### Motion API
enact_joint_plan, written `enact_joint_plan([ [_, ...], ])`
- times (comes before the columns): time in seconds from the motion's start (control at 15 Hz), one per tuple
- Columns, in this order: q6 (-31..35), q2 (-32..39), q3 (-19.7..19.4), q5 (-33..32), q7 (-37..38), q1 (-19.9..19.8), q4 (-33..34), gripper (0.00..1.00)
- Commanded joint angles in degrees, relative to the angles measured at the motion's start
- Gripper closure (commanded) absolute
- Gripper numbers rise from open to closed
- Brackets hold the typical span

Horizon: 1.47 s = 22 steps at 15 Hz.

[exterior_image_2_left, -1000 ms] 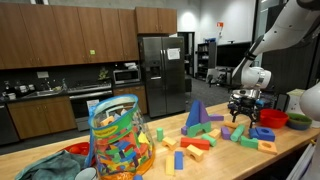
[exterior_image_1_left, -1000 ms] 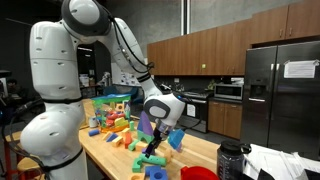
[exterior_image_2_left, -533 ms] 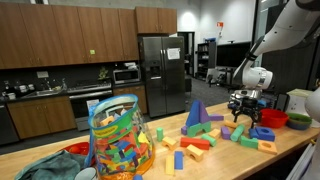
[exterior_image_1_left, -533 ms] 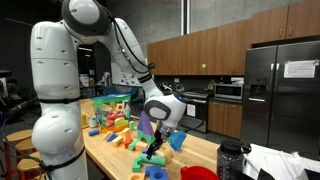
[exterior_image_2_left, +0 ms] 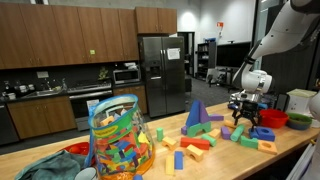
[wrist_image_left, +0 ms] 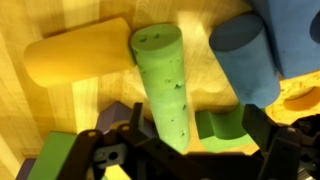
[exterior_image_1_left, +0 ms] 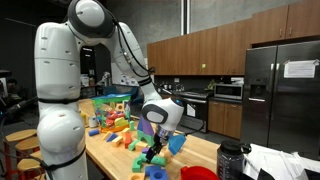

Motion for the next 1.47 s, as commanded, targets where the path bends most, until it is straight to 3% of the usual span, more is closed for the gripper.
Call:
enact_joint_plan([
  [0.0,2.0,0.1,-1.4,1.4,0.0,2.0,-0.6,0.00],
  [1.4,10.5,1.2,-0.4,7.4,0.2,4.8,-2.8,0.00],
])
